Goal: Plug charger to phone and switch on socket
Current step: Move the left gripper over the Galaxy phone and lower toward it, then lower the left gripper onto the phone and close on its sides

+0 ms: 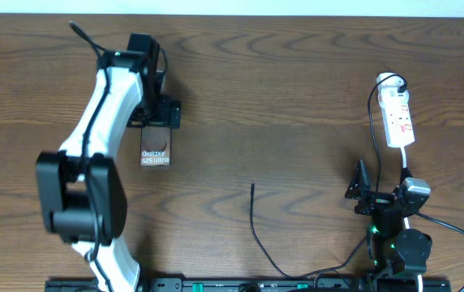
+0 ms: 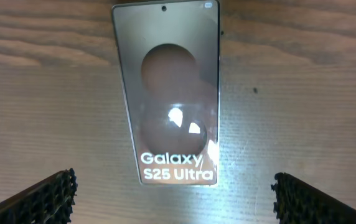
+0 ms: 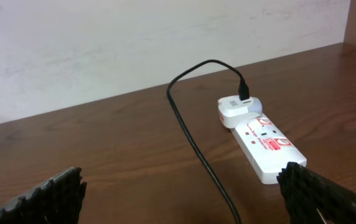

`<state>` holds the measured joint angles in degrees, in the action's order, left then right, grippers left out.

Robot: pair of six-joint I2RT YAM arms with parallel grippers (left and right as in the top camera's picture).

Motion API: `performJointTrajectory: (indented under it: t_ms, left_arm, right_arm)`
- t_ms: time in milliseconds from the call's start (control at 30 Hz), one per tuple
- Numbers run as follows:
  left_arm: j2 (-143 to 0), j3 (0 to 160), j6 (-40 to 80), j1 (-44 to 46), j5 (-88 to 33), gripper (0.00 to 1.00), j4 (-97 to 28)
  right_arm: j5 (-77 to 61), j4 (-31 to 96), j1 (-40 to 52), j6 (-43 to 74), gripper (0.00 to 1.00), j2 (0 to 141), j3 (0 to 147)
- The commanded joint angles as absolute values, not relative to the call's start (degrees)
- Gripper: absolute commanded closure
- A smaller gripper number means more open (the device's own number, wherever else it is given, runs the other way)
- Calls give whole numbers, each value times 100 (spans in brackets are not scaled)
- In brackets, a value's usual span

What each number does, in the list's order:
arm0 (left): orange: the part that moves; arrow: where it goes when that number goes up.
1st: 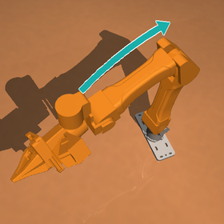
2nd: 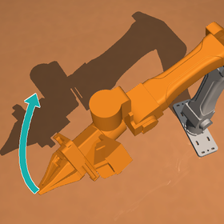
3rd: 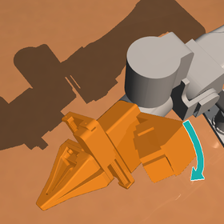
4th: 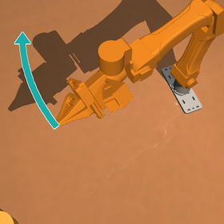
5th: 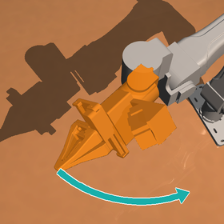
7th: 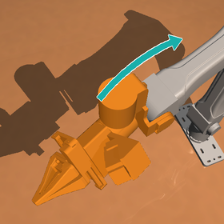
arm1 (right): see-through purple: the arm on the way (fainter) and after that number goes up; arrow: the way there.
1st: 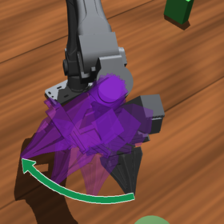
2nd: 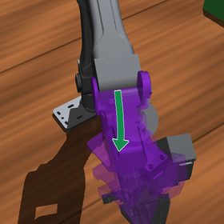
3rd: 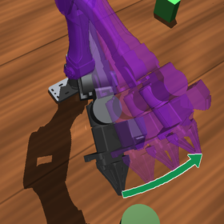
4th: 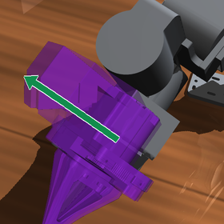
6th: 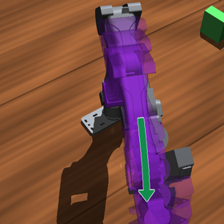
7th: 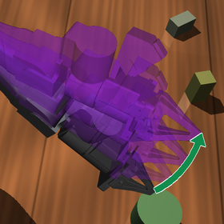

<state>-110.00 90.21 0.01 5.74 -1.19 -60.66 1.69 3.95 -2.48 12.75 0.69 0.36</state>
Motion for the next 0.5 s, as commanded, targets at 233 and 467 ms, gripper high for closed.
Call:
performJointTrajectory:
  t_ms: [233, 467]
  left_arm:
    - [-10473, 8088, 71, 556, -217, 1, -5343]
    - [-10481, 7872, 115, 554, -233, 1, -4978]
  right_arm:
    - [158, 414, -215, 1194, 1, 43, 32]
    - [158, 414, -215, 1194, 1, 43, 32]
